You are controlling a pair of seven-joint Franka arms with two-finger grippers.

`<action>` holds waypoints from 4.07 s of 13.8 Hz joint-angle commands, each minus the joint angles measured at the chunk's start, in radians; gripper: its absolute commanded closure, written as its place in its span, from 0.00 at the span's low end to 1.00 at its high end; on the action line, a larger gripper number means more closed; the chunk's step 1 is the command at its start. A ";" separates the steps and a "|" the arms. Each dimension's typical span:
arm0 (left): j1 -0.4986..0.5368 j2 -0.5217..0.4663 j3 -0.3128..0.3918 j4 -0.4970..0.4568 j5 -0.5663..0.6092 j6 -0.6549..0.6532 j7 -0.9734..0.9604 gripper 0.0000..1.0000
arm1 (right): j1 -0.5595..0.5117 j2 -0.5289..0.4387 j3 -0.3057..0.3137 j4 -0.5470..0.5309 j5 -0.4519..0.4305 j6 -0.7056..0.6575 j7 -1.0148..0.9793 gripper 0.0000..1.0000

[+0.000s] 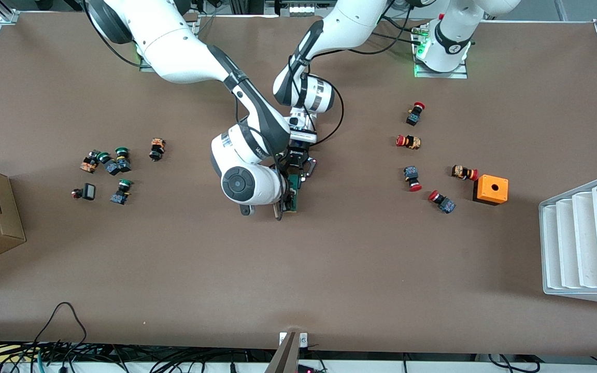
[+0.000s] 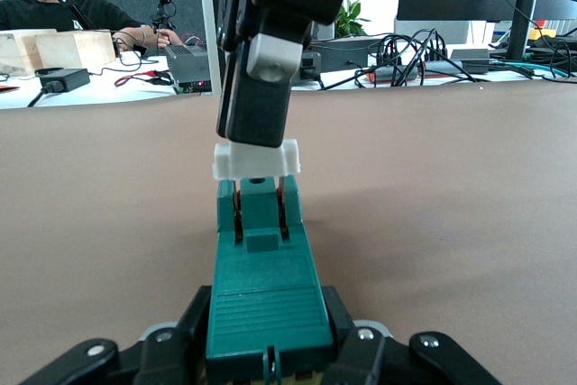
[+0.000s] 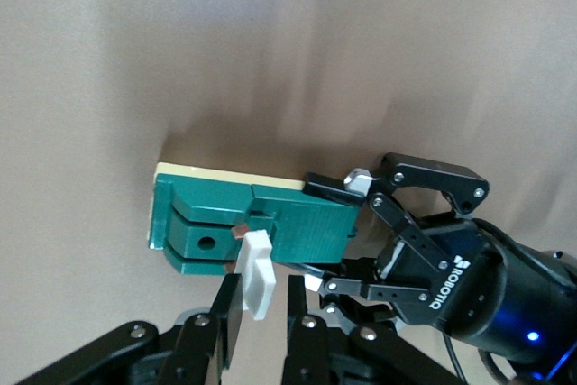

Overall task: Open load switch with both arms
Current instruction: 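Push the white handle down into the contacts with the right gripper, then open the right gripper and draw the right arm back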

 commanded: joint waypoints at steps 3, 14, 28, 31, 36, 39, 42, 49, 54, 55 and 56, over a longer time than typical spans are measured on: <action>-0.003 0.071 0.014 0.057 0.037 0.026 -0.082 0.58 | 0.012 -0.052 0.002 -0.077 -0.026 0.004 -0.003 0.74; -0.004 0.070 0.014 0.057 0.037 0.024 -0.082 0.58 | 0.043 -0.052 0.002 -0.103 -0.047 0.015 0.000 0.74; -0.003 0.070 0.014 0.057 0.037 0.026 -0.082 0.59 | 0.053 -0.048 0.002 -0.137 -0.062 0.052 0.000 0.74; -0.003 0.070 0.014 0.057 0.037 0.026 -0.082 0.59 | 0.052 -0.049 0.002 -0.132 -0.059 0.050 -0.003 0.74; -0.003 0.070 0.014 0.057 0.037 0.026 -0.082 0.59 | 0.009 -0.143 -0.005 -0.125 -0.058 0.016 -0.012 0.19; -0.001 0.068 0.016 0.058 0.039 0.027 -0.082 0.59 | -0.041 -0.227 -0.005 -0.126 -0.084 -0.008 -0.147 0.00; 0.002 0.065 0.016 0.063 0.039 0.029 -0.082 0.13 | -0.121 -0.324 -0.005 -0.169 -0.140 -0.056 -0.412 0.00; 0.019 0.059 0.019 0.106 0.039 0.043 -0.071 0.00 | -0.379 -0.623 -0.005 -0.361 -0.196 -0.206 -1.192 0.00; 0.023 0.033 0.025 0.100 0.039 0.078 -0.062 0.00 | -0.506 -0.796 -0.005 -0.439 -0.343 -0.343 -1.726 0.00; 0.023 0.025 0.025 0.095 0.039 0.079 -0.060 0.00 | -0.529 -0.833 -0.007 -0.474 -0.364 -0.343 -1.821 0.00; 0.023 0.019 0.025 0.091 0.037 0.079 -0.059 0.00 | -0.549 -0.868 -0.007 -0.503 -0.384 -0.343 -1.907 0.00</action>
